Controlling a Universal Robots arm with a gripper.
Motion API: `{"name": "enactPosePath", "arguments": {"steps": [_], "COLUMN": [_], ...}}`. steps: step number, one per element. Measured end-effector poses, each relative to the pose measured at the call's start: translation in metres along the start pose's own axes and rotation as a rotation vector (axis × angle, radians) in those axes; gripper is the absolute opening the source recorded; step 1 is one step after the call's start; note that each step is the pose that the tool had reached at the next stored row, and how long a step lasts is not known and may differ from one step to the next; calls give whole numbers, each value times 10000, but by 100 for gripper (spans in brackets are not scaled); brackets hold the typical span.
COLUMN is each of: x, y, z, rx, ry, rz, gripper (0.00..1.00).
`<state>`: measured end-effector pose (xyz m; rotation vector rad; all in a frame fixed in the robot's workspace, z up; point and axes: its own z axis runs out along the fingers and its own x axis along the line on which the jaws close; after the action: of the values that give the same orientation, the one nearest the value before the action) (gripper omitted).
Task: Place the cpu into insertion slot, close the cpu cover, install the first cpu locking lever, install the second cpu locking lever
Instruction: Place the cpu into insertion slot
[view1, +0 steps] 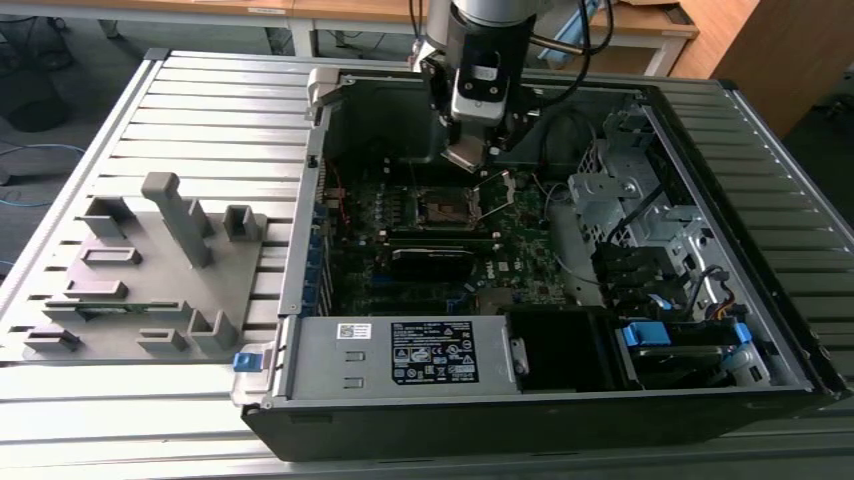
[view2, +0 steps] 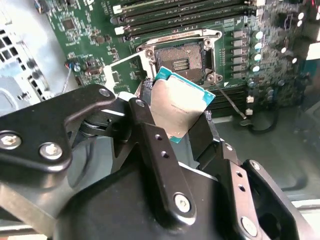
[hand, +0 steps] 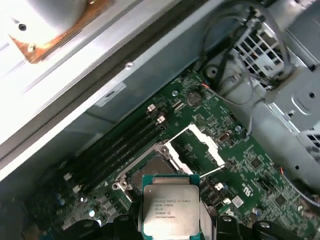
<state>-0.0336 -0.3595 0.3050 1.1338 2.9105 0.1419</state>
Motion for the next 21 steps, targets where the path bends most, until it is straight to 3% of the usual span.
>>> {"name": "enactPosePath", "arguments": {"steps": [5, 13, 19, 21], "x": [0, 0, 1, 0], "y": [0, 0, -1, -1], "z": [4, 4, 6, 6], "rx": [-14, -16, -29, -29], "ry": [-62, -69, -131, -134], "rz": [694, 771, 1469, 1485], "gripper": [54, 54, 54, 54]}}
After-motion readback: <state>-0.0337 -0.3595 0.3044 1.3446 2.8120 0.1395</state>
